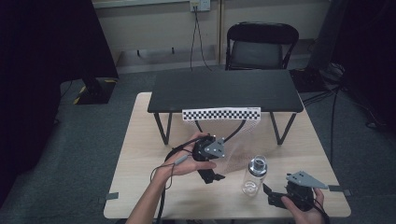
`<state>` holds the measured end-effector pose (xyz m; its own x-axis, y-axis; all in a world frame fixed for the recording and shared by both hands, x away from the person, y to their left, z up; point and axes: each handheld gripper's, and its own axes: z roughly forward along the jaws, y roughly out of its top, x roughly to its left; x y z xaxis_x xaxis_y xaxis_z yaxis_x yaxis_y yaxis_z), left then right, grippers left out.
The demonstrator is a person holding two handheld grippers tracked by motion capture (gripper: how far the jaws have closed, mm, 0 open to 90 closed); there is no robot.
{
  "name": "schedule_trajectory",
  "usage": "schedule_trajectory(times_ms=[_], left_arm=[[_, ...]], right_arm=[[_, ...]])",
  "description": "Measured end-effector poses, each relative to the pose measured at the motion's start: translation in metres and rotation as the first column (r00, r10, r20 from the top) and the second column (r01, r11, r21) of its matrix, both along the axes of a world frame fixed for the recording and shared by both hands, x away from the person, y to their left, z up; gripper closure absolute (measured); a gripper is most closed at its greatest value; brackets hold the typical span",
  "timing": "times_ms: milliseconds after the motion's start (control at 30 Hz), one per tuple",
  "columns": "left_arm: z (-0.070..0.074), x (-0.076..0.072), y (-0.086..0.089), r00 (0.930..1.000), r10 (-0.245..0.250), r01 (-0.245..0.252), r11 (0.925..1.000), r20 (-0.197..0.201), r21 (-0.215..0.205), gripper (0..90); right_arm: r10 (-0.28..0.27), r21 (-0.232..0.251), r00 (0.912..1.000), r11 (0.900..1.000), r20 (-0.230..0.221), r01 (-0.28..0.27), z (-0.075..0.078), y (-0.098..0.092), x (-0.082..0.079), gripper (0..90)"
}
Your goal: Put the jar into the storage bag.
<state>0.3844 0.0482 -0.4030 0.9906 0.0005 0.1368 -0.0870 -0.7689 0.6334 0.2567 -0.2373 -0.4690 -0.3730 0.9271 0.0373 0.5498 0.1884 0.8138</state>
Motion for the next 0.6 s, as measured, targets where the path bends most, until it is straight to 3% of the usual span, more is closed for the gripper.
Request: schedule_trajectory(times_ms=[200, 267, 300, 600], left_arm=[[-0.001, 0.000, -0.001, 1.0000, 0.000, 0.000, 1.0000, 0.005, 0.007, 0.2], [-0.001, 0.000, 0.000, 1.0000, 0.000, 0.000, 1.0000, 0.001, 0.001, 0.2], [-0.001, 0.000, 0.000, 1.0000, 0.000, 0.000, 1.0000, 0.001, 0.001, 0.2], [-0.003, 0.001, 0.000, 1.0000, 0.003, -0.003, 1.0000, 0.006, 0.007, 0.2]], right_arm=[[0.051, 0.007, 0.9986, 0.999, 0.012, -0.051, 0.004, 0.009, -0.003, 6.5], [0.062, 0.010, 0.9980, 0.998, -0.005, -0.062, 0.004, 0.012, -0.001, 6.6], [0.096, 0.015, 0.9952, 0.995, -0.023, -0.095, 0.006, 0.015, 0.001, 6.6], [0.147, 0.025, 0.9891, 0.989, -0.007, -0.147, 0.013, 0.028, 0.005, 10.2]])
